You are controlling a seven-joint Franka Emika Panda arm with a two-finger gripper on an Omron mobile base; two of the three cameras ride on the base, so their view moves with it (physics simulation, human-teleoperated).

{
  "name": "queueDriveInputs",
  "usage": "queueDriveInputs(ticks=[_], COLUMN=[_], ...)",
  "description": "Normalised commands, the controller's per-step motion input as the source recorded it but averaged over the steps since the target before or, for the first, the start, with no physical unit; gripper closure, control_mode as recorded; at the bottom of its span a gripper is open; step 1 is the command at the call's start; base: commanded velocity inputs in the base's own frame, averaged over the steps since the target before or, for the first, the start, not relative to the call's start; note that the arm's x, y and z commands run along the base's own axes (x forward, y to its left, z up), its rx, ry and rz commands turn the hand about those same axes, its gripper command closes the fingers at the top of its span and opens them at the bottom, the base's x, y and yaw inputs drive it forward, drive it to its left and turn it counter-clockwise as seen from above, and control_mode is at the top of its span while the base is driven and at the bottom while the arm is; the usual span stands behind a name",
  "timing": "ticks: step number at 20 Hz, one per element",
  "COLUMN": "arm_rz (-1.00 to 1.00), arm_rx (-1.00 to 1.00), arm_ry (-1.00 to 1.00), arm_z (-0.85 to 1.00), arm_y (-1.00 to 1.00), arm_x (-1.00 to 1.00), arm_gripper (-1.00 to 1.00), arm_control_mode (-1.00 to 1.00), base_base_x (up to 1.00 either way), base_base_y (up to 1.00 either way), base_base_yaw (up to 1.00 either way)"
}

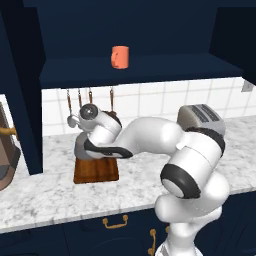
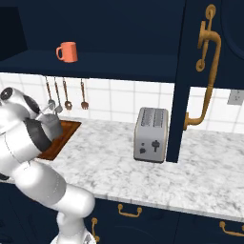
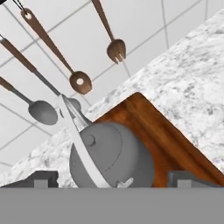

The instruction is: Pick the kettle from the counter and place it on the tray. Then pick the mug from the cabinet and place it on the tray. Then close the cabinet doors.

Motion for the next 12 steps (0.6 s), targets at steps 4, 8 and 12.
queueDriveInputs(ticks=[4,8,12], arm_rz=[0.08,0.23,0.34], arm_rx=[0.0,0.0,0.0], arm_ry=[0.0,0.0,-0.01], arm_z=[0.31,0.26,0.2], arm_y=[-0.12,-0.19,-0.47], arm_x=[-0.5,-0.6,-0.69], arm_gripper=[-1.0,-1.0,-1.0], arm_control_mode=[-1.0,-1.0,-1.0], base_base_x=[0.0,0.0,0.0], base_base_y=[0.0,0.0,0.0], base_base_yaw=[0.0,0.0,0.0])
